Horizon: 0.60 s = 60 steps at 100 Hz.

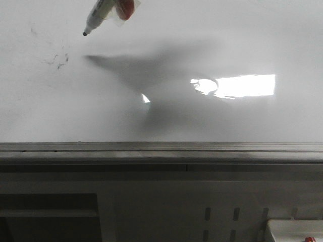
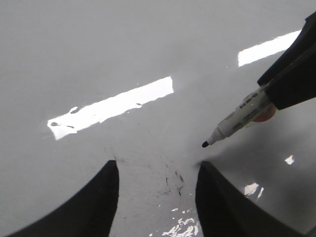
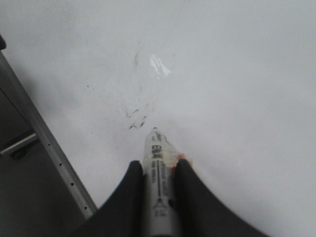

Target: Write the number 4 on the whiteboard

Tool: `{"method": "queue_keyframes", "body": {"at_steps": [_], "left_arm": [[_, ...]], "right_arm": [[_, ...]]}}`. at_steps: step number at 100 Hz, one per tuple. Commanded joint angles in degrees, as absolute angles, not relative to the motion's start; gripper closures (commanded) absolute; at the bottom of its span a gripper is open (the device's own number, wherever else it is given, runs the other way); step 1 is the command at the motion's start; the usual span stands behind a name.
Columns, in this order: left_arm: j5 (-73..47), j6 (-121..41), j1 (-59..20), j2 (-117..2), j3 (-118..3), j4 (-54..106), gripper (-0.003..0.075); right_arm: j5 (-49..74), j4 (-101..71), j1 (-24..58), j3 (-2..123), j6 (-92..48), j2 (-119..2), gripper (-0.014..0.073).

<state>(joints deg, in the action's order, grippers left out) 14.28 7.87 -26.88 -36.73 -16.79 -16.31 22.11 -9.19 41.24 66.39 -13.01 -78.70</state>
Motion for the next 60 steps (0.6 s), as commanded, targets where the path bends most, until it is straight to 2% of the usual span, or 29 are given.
{"method": "queue_keyframes", "body": {"at_steps": [1, 60], "left_arm": [[18.04, 8.47, -26.6, -36.52, -18.38, -15.15, 0.0384], [18.04, 8.47, -26.6, -36.52, -18.38, -15.15, 0.0384]], "right_arm": [[17.31, -8.42, 39.99, 68.69, -13.56, -78.06, 0.0658], [18.59, -10.68, 41.43, 63.11, -13.56, -79.14, 0.0658]]}}
